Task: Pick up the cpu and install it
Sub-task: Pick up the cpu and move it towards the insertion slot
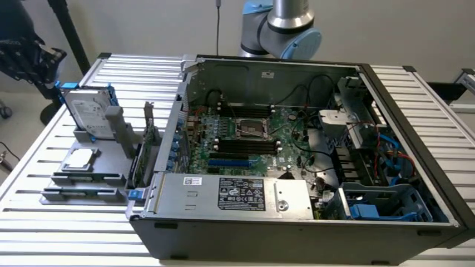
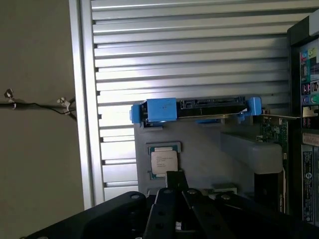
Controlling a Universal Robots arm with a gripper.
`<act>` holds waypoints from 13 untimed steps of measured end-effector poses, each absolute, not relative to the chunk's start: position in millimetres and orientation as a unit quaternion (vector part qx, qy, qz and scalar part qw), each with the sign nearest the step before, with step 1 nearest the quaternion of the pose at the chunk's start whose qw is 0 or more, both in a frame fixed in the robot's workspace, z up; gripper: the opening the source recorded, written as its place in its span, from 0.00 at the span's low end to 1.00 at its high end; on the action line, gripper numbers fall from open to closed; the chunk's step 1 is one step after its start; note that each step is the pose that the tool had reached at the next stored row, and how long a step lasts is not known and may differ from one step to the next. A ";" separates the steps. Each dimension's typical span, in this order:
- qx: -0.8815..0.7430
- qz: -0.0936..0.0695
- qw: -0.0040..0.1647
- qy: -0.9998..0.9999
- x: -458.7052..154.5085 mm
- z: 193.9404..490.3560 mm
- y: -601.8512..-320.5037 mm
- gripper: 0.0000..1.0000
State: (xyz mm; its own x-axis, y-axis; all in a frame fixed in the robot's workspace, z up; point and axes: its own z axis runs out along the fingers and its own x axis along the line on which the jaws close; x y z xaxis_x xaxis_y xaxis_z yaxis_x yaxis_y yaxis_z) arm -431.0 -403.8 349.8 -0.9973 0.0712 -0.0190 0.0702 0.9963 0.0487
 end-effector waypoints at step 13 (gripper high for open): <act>0.029 0.024 0.010 0.999 -430.9 339.1 -403.7 0.54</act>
State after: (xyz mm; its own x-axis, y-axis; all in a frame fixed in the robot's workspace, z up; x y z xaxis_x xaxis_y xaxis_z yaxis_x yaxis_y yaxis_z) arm -430.9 -403.7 339.1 -0.9981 0.0581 -0.0189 0.0571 0.9972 0.0482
